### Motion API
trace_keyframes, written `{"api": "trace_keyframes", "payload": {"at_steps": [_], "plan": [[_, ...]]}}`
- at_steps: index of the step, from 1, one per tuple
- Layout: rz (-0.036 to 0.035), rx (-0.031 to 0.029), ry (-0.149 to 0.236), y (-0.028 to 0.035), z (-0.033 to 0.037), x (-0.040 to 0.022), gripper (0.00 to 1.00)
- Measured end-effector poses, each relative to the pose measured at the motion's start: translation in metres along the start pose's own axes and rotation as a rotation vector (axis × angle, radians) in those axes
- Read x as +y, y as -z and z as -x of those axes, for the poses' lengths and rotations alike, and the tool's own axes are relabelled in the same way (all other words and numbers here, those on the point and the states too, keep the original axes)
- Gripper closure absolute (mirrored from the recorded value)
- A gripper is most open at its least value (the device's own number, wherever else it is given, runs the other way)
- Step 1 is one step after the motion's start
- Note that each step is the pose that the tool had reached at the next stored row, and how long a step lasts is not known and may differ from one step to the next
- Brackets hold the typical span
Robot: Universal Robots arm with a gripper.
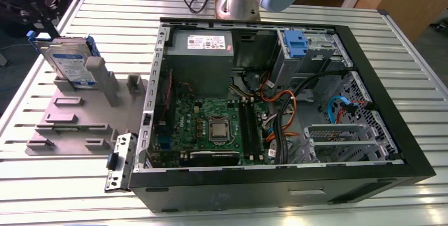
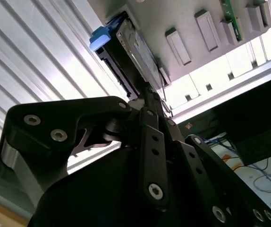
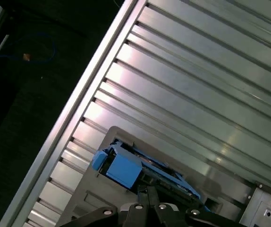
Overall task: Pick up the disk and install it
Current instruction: 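Pick up the disk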
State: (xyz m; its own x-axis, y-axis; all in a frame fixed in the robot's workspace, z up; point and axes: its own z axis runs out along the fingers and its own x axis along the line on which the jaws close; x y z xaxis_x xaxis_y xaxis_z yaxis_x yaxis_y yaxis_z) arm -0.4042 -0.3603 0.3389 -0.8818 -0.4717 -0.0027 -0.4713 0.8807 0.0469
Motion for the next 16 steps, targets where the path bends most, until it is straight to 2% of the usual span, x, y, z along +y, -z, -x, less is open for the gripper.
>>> {"api": "trace_keyframes", "payload": {"at_steps": [16], "plan": [[0.0008, 0.0136, 0.288, -0.0013, 0.0000, -0.0001, 0.89]]}}
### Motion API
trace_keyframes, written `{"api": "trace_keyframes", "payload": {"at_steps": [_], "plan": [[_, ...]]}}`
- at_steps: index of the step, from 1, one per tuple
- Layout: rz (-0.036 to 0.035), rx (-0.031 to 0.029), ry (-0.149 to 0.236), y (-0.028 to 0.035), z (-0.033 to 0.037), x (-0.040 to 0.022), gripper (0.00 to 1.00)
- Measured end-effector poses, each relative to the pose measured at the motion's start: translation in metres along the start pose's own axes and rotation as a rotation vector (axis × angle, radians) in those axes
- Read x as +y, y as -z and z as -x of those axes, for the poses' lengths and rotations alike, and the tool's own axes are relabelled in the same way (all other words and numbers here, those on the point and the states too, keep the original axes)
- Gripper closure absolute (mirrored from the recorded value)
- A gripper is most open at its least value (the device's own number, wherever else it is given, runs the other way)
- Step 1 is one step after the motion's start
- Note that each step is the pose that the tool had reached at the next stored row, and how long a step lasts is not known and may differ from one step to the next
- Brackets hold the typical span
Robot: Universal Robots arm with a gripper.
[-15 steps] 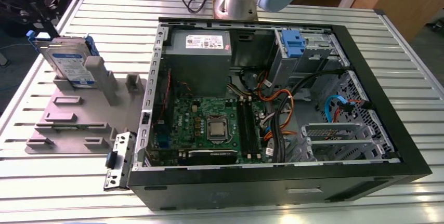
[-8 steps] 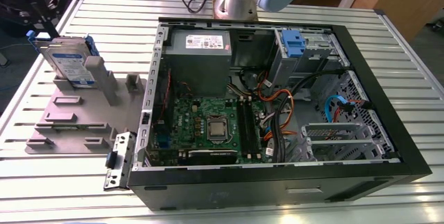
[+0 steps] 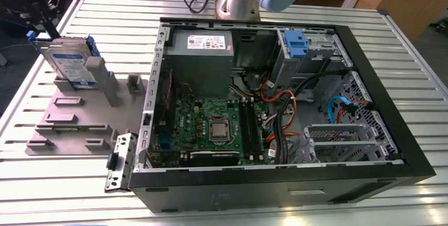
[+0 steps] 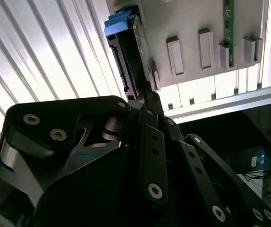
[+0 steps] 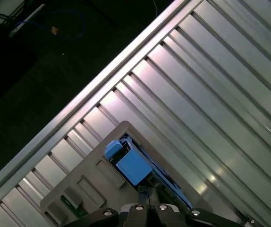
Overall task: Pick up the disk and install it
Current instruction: 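Pick up the disk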
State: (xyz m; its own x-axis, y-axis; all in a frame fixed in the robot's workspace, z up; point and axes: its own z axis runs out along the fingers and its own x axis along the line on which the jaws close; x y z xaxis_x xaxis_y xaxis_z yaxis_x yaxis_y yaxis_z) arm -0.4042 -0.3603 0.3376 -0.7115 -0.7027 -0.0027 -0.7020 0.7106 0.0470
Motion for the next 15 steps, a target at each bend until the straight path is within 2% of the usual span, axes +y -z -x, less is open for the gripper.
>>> {"api": "trace_keyframes", "payload": {"at_steps": [15], "plan": [[0.0007, 0.0128, 0.273, -0.0018, 0.0000, -0.0001, 0.89]]}}
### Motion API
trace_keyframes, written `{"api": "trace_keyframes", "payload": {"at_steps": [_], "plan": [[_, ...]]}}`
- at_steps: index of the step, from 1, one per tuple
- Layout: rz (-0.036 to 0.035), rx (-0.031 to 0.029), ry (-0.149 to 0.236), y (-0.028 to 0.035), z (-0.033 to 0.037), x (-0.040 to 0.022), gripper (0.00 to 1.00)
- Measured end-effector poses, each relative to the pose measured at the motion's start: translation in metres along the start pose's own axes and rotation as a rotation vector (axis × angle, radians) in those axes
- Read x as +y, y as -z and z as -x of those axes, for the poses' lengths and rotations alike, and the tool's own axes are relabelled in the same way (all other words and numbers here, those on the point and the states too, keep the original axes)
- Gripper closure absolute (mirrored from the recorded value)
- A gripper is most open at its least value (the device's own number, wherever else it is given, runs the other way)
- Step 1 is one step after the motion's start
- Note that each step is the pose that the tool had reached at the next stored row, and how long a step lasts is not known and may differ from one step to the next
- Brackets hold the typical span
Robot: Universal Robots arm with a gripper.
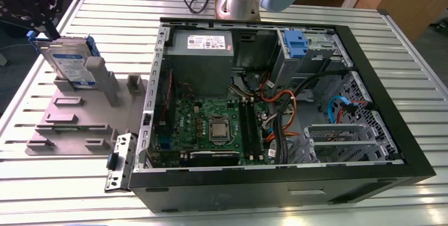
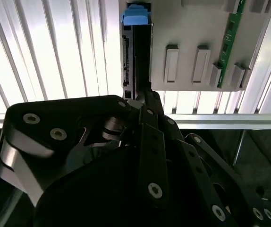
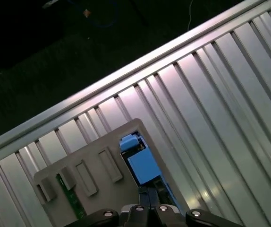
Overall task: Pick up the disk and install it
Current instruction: 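Pick up the disk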
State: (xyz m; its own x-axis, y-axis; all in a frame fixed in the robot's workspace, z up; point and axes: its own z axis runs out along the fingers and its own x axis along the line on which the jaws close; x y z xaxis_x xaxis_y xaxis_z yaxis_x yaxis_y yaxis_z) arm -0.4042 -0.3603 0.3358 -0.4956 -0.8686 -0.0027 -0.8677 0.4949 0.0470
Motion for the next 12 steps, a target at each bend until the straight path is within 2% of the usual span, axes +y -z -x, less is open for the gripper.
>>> {"api": "trace_keyframes", "payload": {"at_steps": [8, 12], "plan": [[0.0004, 0.0069, 0.145, -0.0009, 0.0000, 0.0000, 0.89], [0.0004, 0.0074, 0.156, -0.0010, 0.0000, 0.0000, 0.89]]}}
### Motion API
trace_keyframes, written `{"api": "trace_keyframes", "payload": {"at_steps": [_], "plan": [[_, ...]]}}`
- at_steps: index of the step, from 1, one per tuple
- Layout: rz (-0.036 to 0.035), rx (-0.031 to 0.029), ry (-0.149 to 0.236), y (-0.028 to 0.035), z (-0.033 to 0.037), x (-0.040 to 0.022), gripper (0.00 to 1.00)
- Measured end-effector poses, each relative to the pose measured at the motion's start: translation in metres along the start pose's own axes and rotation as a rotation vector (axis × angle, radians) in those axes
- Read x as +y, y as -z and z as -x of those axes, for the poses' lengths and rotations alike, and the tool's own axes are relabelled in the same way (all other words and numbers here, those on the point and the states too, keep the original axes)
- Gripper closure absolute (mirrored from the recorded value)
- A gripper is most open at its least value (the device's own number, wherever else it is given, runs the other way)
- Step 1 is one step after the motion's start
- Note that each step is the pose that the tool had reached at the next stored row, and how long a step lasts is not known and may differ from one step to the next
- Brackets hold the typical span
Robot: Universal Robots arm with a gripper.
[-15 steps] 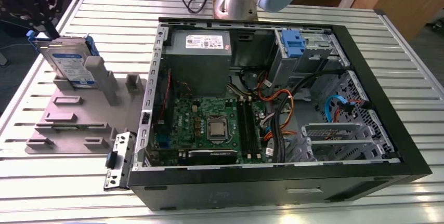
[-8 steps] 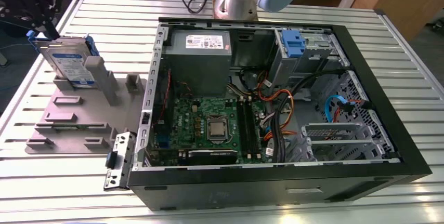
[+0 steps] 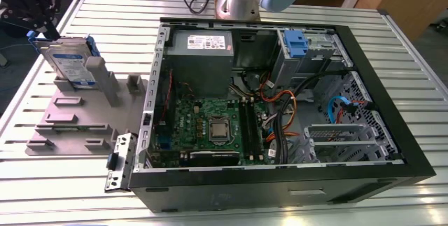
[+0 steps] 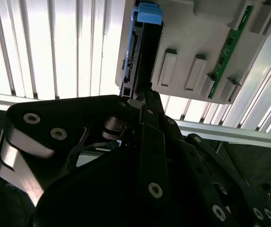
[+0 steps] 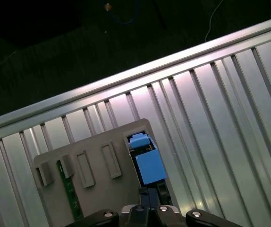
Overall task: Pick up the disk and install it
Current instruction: 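Pick up the disk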
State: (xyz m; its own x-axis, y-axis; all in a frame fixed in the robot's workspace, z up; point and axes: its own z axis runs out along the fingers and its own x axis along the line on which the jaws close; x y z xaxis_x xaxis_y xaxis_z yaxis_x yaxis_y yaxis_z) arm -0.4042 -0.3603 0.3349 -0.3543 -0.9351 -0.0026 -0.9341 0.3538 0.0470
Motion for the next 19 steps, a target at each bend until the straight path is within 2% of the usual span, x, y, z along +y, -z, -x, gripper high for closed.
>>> {"api": "trace_keyframes", "payload": {"at_steps": [6, 12, 19], "plan": [[0.0001, -0.0003, 0.003, 0.0000, 0.0000, 0.0000, 0.89], [0.0008, 0.0015, 0.067, 0.0000, 0.0000, -0.0001, 0.89], [0.0008, 0.0016, 0.068, -0.0001, 0.0006, 0.0002, 0.89]]}}
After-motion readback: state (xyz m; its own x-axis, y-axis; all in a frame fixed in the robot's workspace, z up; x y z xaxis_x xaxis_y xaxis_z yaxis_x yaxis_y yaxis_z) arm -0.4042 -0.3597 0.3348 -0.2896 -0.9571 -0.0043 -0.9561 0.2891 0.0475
